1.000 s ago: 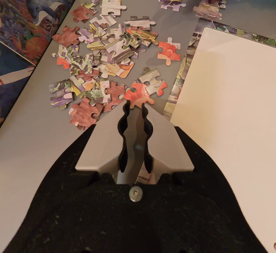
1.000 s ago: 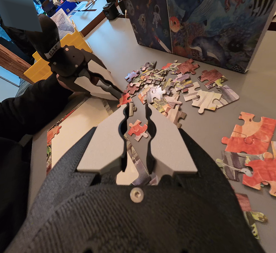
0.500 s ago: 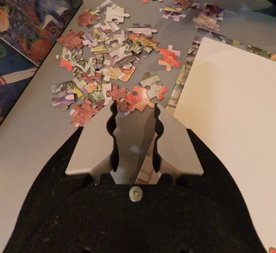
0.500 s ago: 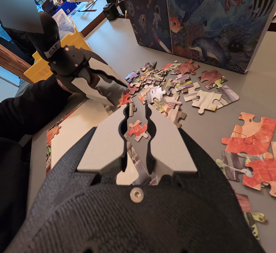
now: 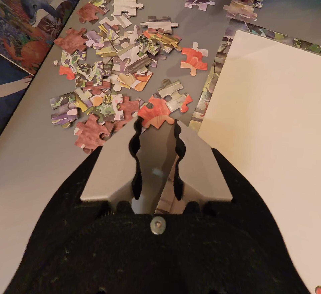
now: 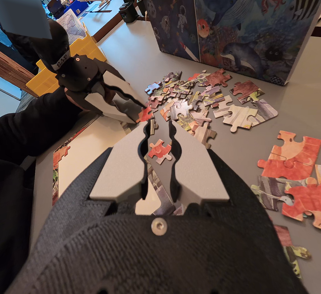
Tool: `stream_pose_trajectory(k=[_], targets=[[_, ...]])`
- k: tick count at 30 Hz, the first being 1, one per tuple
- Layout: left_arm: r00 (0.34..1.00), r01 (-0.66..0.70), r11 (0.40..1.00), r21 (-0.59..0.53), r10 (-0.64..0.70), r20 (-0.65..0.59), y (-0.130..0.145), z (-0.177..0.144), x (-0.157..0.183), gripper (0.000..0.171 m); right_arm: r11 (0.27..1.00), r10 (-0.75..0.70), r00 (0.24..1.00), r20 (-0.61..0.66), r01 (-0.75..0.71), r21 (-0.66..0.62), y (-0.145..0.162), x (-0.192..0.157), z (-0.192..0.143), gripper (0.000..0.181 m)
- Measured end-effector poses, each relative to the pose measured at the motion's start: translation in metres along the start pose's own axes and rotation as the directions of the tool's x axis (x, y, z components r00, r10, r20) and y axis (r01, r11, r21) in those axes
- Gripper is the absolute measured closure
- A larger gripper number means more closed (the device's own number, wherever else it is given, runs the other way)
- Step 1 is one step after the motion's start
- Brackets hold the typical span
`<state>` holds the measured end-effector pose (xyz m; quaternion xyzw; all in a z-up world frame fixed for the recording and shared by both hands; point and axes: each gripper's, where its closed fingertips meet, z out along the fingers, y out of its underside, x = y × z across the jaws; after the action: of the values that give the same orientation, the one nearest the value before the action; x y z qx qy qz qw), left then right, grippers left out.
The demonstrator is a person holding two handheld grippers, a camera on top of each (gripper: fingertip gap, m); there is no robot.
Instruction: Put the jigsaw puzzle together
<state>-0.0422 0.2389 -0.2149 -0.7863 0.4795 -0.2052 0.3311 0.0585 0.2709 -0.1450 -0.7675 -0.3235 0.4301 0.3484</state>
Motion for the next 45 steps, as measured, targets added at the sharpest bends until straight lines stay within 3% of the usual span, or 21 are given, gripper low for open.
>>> stream_pose_trajectory(k=[23, 28, 32, 38, 45], targets=[[1.0, -0.004, 1.0, 0.011, 0.004, -0.011, 0.0, -0.006, -0.001, 0.162, 1.0, -0.003, 1.0, -0.003, 0.003, -0.002, 0.001, 0.0, 0.001, 0.163], [0.999, -0.01, 1.0, -0.003, 0.01, 0.051, 0.005, -0.014, -0.017, 0.161, 1.0, -0.006, 1.0, -0.003, 0.006, 0.002, -0.001, 0.0, 0.0, 0.163], [1.0, 0.024, 0.998, 0.054, -0.024, 0.004, -0.004, -0.02, -0.013, 0.154, 1.0, -0.005, 1.0, -0.004, 0.005, 0.0, 0.0, 0.0, 0.001, 0.163], [1.0, -0.013, 1.0, -0.007, 0.013, 0.0, 0.002, -0.008, -0.002, 0.151, 1.0, -0.006, 1.0, -0.005, 0.006, -0.003, 0.001, 0.0, 0.001, 0.163], [0.999, -0.005, 1.0, -0.002, 0.006, 0.051, -0.001, 0.002, -0.003, 0.135, 1.0, -0.009, 1.0, -0.008, 0.009, -0.005, 0.001, 0.001, 0.001, 0.163]])
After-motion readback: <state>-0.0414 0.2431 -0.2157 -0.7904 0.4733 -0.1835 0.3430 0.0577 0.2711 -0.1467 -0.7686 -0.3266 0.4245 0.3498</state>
